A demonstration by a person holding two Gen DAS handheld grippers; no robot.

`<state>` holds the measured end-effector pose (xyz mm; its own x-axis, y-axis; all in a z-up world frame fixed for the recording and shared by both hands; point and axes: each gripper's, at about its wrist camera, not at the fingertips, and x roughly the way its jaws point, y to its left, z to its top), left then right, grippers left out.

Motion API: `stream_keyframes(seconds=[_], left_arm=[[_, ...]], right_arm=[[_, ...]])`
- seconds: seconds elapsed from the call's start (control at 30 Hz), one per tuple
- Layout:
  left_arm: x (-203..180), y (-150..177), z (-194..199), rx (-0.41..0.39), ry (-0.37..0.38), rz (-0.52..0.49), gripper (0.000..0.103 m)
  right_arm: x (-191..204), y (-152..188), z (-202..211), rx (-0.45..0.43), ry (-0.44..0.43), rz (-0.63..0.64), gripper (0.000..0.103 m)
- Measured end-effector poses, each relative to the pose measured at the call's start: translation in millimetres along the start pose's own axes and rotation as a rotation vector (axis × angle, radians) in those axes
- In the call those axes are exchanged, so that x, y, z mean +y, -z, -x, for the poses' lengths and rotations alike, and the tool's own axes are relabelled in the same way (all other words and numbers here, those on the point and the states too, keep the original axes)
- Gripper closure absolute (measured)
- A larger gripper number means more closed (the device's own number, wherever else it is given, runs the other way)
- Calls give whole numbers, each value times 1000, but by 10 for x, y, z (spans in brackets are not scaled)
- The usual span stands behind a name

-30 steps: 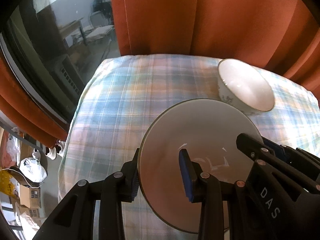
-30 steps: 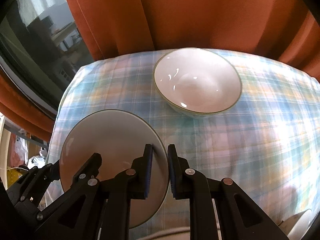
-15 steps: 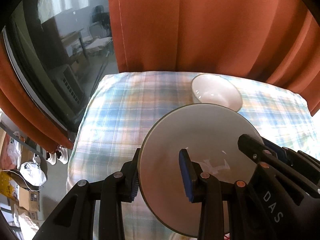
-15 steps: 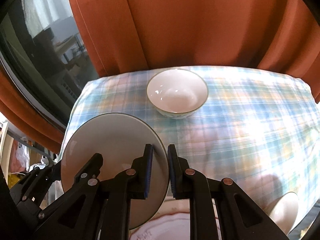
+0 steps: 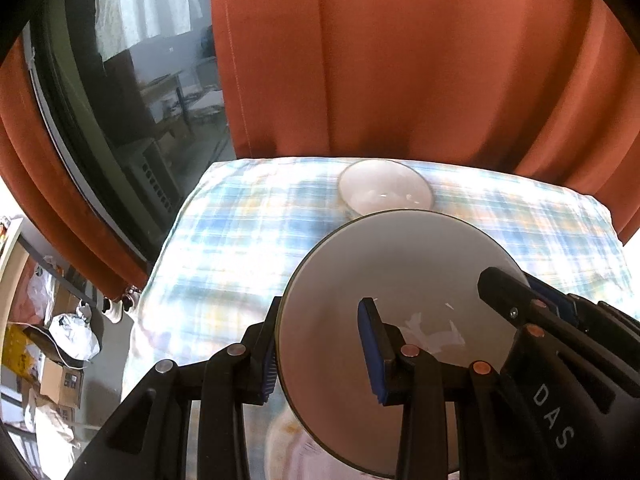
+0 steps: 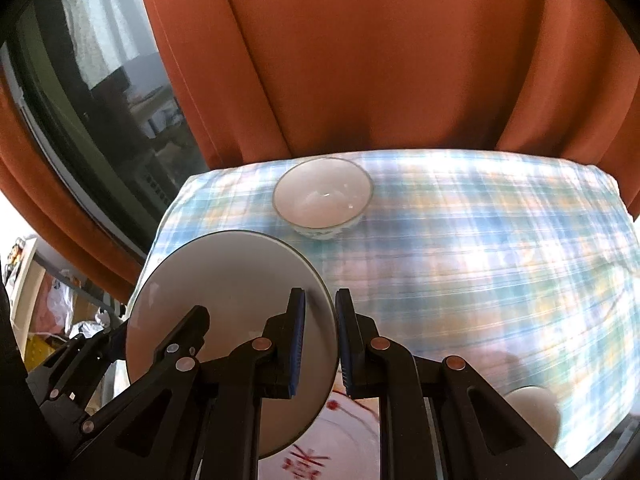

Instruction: Organize plates and bowls

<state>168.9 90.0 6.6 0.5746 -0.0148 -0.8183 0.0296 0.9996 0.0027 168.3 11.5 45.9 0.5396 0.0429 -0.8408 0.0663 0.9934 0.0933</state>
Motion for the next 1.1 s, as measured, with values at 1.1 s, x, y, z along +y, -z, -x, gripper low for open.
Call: stream_keyframes(seconds=[1.1], left_arm=[[-1842,734,359,27,18,-15,69]], right_arm=[[-2010,529,752,-20,-53,0,84]])
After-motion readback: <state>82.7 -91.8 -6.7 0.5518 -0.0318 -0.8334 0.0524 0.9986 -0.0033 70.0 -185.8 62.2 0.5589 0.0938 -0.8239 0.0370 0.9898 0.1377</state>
